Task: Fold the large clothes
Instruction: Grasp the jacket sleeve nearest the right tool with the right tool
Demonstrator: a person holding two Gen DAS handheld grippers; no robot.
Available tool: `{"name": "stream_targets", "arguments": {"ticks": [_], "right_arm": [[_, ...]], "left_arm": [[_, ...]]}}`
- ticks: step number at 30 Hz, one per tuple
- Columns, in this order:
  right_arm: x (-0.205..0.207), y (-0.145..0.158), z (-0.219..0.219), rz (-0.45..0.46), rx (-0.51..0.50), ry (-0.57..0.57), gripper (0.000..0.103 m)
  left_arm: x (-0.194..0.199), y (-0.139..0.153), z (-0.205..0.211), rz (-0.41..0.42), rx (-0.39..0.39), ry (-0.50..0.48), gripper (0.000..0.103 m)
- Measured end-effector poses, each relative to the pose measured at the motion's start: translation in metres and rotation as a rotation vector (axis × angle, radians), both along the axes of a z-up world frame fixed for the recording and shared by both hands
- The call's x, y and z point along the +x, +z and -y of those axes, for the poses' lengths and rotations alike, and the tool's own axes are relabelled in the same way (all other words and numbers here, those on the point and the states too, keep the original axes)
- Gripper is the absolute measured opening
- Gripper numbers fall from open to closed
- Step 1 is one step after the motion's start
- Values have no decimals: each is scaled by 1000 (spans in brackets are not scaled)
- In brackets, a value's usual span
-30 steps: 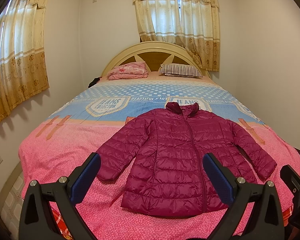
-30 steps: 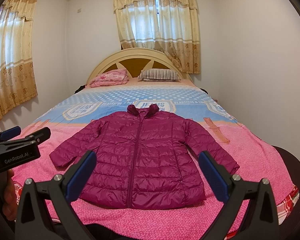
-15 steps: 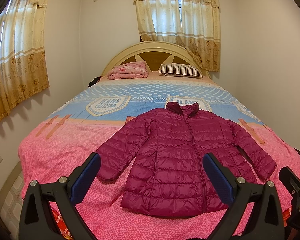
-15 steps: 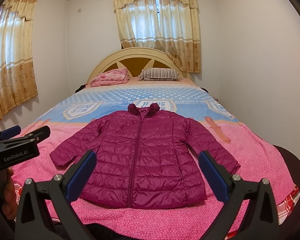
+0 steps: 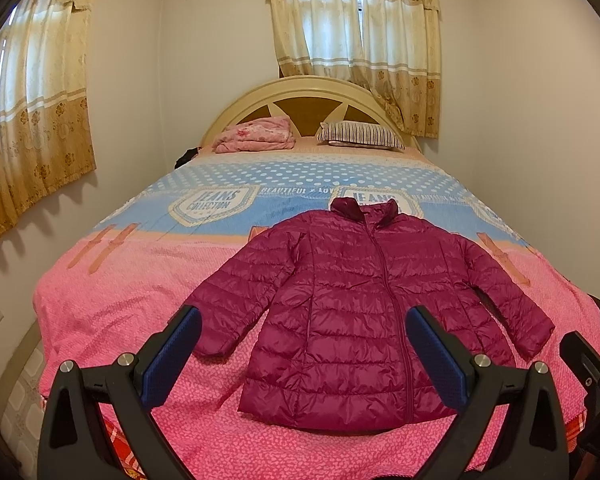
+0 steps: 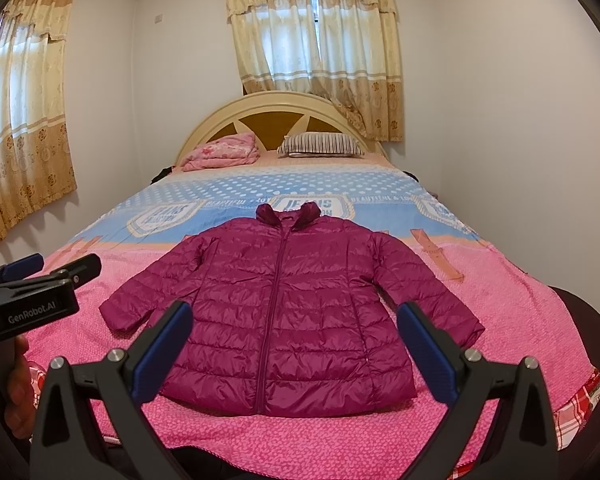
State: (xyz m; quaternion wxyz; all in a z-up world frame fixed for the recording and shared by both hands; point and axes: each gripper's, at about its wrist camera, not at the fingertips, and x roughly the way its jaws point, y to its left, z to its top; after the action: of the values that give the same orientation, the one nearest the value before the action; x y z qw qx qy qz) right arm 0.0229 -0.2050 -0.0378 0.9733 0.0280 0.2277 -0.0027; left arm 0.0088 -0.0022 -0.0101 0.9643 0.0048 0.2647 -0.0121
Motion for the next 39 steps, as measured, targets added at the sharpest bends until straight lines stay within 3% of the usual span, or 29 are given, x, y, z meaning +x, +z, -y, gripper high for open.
{"name": "stream_targets", "arguments": {"ticks": [5, 11, 14, 26, 32, 34, 39], "right_arm": [[15, -9, 23, -17, 21, -17, 103], [47, -43, 97, -80, 69, -216, 103], [63, -66, 127, -152, 120, -258, 103], [124, -143, 238, -331, 269, -432, 81], [150, -169, 258, -408, 285, -442, 66], [156, -174, 256, -427, 260, -421, 45], [163, -175, 256, -429, 209, -389, 17]], "left_arm": [[22, -15, -3, -36, 2, -14, 102], [77, -50, -1, -113, 38, 20, 102], [105, -68, 6, -150, 66, 17, 102], [211, -121, 26, -188, 145, 53, 102], [253, -139, 40, -212, 170, 57, 102], [264, -145, 46, -220, 187, 46, 102], [286, -156, 55, -252, 221, 47, 102]]}}
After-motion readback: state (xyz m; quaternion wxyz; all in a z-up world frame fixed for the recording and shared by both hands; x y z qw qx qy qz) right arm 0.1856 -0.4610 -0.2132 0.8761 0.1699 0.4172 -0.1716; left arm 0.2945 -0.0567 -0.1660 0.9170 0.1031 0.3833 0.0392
